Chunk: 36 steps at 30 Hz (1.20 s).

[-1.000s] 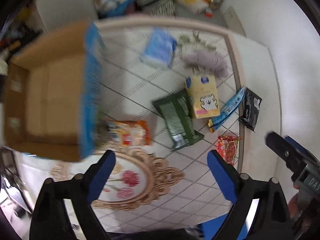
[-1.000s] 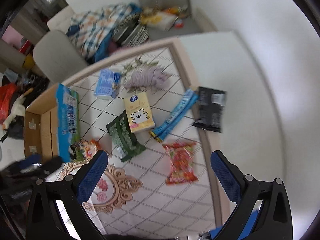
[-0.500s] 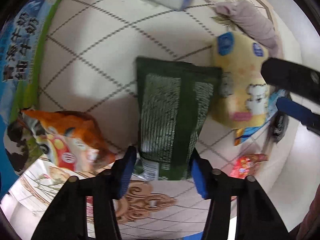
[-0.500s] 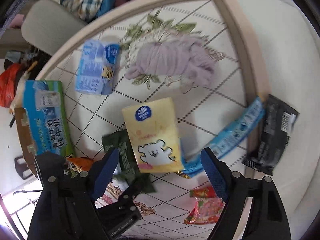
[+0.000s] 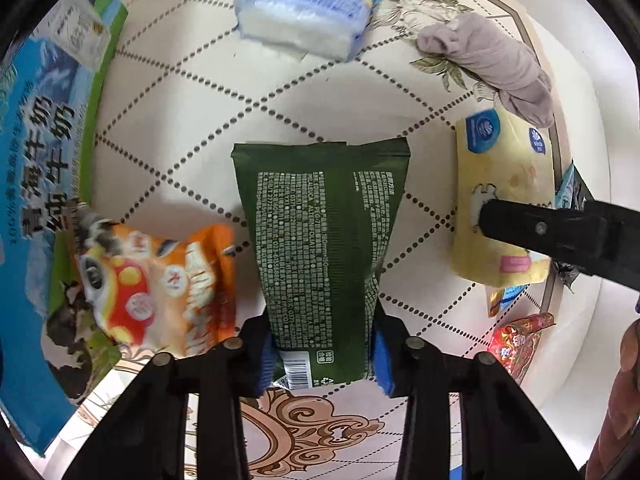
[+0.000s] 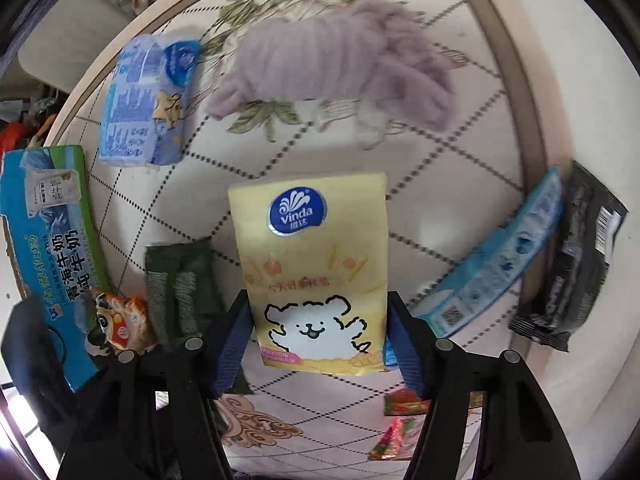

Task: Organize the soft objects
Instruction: 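Grasp the green packet with the left gripper while the right grasps the yellow tissue pack, then carry both packs into the cardboard box and open both grippers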

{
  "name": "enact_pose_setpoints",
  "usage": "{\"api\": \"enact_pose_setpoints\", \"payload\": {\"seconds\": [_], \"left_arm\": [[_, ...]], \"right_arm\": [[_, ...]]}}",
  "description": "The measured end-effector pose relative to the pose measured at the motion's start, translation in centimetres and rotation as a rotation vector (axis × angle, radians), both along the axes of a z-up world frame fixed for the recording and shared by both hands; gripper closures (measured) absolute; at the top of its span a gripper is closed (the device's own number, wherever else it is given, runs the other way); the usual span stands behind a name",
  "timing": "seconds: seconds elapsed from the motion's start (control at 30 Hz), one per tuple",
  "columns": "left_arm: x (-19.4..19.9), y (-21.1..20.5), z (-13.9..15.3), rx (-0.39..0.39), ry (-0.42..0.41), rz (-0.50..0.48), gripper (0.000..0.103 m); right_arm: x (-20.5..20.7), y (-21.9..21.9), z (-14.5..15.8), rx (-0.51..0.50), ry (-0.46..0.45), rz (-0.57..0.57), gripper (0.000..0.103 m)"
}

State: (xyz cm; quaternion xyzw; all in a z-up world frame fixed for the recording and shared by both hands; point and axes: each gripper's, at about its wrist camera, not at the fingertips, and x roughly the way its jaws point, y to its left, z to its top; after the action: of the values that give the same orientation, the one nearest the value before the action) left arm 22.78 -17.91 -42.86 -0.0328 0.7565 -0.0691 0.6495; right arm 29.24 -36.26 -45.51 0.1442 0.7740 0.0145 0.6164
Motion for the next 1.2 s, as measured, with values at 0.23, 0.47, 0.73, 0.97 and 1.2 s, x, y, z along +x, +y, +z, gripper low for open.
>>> {"api": "enact_pose_setpoints", "payload": {"seconds": [0.23,0.47,0.73,0.97,1.2], "left_arm": [[-1.5,-0.1,6.1,-0.009,-0.103,-0.034,0.072],[-2.1,4.3,16.2,-0.070,-0.258,-0.015,0.072],[-0.8,16.5,21.9,-0.044,-0.317,0.086,0.072],[2.8,24.9,18.1,-0.039,-0.249,0.129,0.072],[7.6,30.2,11.4,-0.070,-0.145,0.123,0.072]], "right_arm": [[-2.5,-0.3,3.9,0.022,-0.095,-0.060,0.038],[-4.7,0.7,10.6,0.070,-0.206,-0.063,0.038],[-5.4,8.3,19.5,0.194,-0.330,0.032,0.038],[-3.8,21.1,20.7,0.230,-0.349,0.112,0.038],[0.2,30.8,15.7,0.152,-0.313,0.142,0.038]]}}
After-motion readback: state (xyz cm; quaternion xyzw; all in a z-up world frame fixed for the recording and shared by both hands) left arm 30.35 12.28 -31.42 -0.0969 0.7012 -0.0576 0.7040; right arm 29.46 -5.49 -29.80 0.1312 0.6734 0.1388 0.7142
